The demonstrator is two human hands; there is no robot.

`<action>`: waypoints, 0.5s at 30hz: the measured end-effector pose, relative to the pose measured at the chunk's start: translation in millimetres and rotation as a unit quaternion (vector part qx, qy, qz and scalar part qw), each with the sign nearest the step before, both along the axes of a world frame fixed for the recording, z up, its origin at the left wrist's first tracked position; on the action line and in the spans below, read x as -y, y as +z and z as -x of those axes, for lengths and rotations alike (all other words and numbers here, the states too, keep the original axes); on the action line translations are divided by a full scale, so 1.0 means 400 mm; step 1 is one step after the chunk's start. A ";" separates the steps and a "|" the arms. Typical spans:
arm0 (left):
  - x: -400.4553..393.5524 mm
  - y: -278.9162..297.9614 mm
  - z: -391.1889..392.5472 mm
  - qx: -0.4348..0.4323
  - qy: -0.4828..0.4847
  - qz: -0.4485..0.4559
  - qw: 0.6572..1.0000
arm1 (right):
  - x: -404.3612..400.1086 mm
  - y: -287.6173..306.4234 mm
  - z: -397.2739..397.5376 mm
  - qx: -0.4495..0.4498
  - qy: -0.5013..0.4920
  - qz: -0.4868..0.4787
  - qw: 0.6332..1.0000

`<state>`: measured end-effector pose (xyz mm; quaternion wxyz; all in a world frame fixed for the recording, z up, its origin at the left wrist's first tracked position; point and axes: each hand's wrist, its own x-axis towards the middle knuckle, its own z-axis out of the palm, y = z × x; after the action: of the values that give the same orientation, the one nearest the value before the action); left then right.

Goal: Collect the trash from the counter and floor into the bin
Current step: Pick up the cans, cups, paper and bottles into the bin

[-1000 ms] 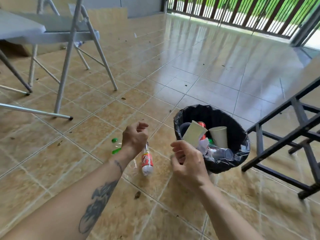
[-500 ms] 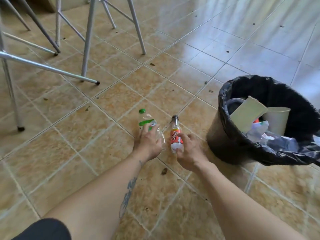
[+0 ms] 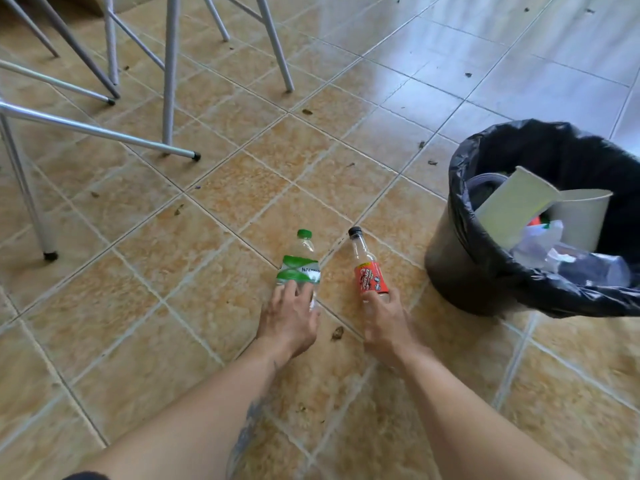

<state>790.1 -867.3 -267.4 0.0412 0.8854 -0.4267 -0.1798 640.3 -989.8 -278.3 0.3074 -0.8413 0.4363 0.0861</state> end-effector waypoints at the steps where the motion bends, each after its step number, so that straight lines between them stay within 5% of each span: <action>1: -0.018 -0.003 0.001 0.005 0.000 0.005 1.000 | -0.007 -0.005 0.012 0.003 -0.008 0.012 1.000; 6: -0.073 0.000 0.002 -0.028 0.062 -0.019 0.998 | -0.026 -0.015 0.043 0.014 -0.056 0.083 0.995; 15: -0.128 0.010 0.007 -0.126 0.096 -0.078 0.984 | -0.062 -0.021 0.026 0.008 -0.074 0.071 0.995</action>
<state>787.4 -816.1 -263.2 0.0427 0.8930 -0.3154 -0.3181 629.8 -965.1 -286.6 0.2555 -0.8270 0.5001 0.0255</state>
